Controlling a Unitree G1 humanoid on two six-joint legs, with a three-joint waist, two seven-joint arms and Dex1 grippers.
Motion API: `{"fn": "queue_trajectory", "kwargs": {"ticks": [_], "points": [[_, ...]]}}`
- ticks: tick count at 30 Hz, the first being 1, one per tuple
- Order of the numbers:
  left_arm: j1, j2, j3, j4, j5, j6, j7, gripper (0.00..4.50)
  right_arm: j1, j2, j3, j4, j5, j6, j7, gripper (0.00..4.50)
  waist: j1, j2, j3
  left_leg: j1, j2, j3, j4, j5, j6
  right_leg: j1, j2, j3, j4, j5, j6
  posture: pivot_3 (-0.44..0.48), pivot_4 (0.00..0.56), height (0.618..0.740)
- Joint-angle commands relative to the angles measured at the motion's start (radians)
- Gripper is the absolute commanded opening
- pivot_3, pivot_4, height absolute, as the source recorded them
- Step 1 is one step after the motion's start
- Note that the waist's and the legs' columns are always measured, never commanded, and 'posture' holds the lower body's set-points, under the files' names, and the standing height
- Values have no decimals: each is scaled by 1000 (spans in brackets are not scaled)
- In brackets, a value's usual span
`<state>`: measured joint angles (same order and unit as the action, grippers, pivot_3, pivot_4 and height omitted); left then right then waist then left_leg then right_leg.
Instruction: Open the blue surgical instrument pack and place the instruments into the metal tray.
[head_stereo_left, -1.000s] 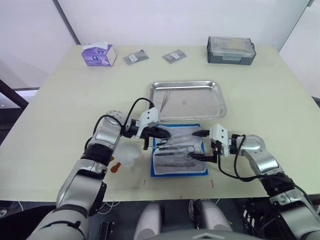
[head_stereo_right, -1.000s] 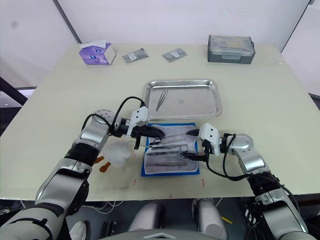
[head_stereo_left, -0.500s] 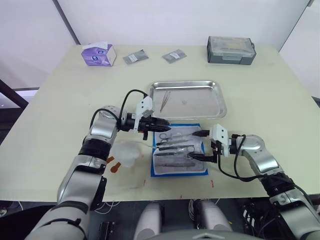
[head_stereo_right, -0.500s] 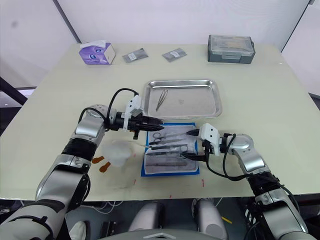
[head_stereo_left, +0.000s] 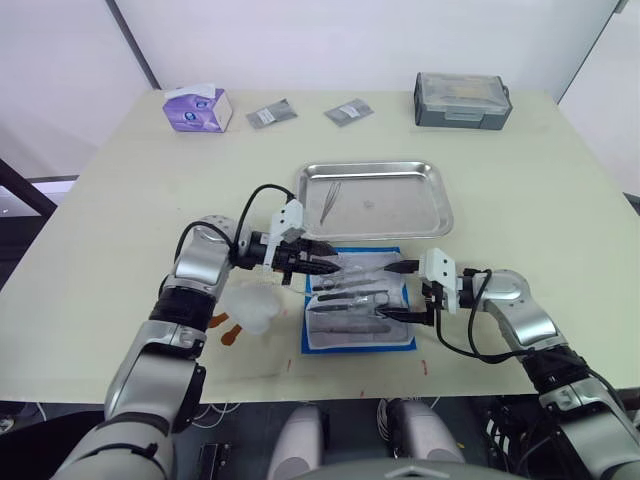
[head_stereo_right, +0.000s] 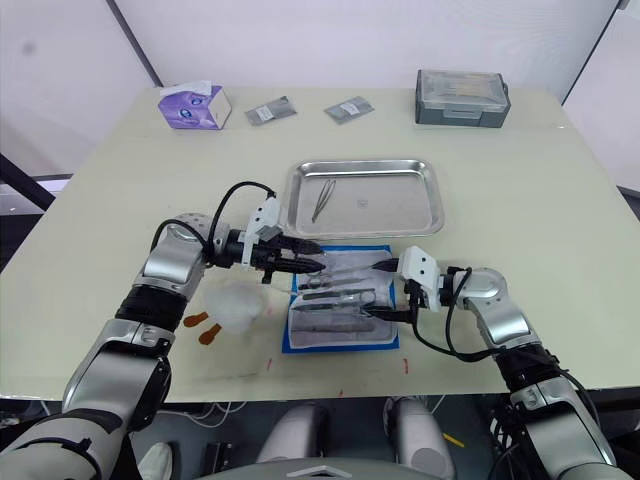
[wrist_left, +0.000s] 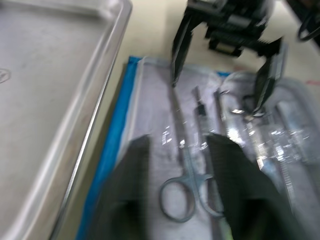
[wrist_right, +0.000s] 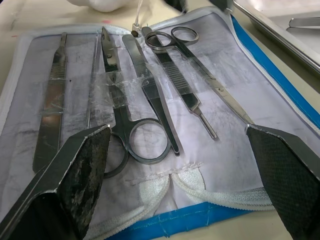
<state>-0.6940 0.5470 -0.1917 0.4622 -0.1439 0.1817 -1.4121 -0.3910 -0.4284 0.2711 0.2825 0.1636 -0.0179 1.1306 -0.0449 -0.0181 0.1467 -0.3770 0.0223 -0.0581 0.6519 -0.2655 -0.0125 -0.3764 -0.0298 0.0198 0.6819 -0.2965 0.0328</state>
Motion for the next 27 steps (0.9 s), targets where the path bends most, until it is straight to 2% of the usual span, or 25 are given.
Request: {"fn": "queue_trajectory", "kwargs": {"ticks": [1,9,20,27], "points": [[10,14,-12,-26,18,-40,5,2402,37,-9,65,95,-100,28,-32,4500,0,0,0,0,0,0,0,0,0,0,0,0,0,0,0,0,150,734],[12,-21,-28,-2,72,-58,116,2402,35,-6,67,100,-101,23,-36,4500,-1,0,0,0,0,0,0,0,0,0,0,0,0,0,0,0,150,734],[27,-23,-54,-53,71,-17,104,2402,31,-4,70,108,-104,18,-38,4500,-1,0,0,1,0,0,0,0,0,0,0,1,0,0,0,0,150,734],[45,12,-76,-72,97,-19,81,2402,33,1,71,110,-105,16,-42,4500,-2,0,0,1,0,0,0,0,0,0,0,1,1,0,0,0,150,734]]}}
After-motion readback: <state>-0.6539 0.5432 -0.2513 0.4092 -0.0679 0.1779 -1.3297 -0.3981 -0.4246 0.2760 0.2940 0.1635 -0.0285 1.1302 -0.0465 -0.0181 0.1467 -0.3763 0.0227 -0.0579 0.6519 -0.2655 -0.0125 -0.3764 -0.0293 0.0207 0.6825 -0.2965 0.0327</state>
